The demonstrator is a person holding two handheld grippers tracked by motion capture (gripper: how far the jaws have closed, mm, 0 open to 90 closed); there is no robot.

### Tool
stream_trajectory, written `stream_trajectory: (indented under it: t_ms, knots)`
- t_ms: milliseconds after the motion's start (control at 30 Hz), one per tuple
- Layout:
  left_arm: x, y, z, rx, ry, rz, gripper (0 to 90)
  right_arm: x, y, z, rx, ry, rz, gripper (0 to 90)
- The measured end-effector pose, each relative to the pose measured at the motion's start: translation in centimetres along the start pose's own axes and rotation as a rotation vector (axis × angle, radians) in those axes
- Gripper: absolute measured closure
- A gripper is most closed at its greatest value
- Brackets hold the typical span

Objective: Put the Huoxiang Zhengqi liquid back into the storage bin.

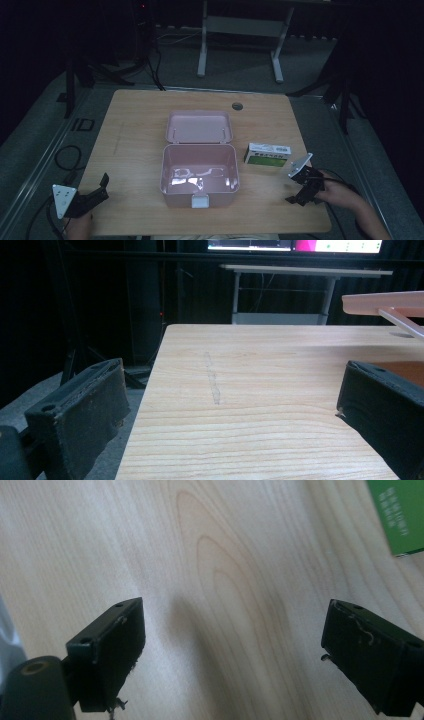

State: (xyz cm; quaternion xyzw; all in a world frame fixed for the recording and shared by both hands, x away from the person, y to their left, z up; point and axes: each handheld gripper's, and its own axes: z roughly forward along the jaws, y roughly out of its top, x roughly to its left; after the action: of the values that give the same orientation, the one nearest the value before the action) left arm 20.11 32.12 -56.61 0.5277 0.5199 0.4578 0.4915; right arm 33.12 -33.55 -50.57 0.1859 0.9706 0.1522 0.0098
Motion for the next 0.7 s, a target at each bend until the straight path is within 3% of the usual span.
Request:
stream_trajectory:
  t_ms: [33,133,300,333,467,700]
  knots:
    - [0.0,0.0,0.0,0.000,0.000,0.000,0.2,0.0,0.0,0.0,0.000,0.000,0.000,10.3]
    - [0.0,0.0,0.0,0.002,0.000,0.002,0.2,0.2,0.6,0.2,0.085,0.025,-0.015,10.3]
    - [0.0,0.0,0.0,0.001,0.000,0.001,0.2,0.4,1.2,0.1,0.131,0.027,-0.029,10.3]
    - [0.0,0.0,0.0,0.001,0.000,0.001,0.2,0.7,1.4,0.1,0.156,0.009,-0.055,10.2]
    - [0.0,0.0,0.0,0.001,0.000,0.001,0.2,0.7,2.0,0.0,0.170,0.036,-0.059,10.2]
    - [0.0,0.0,0.0,0.000,-0.001,0.000,0.2,0.9,3.0,-0.3,0.217,0.032,-0.084,10.2]
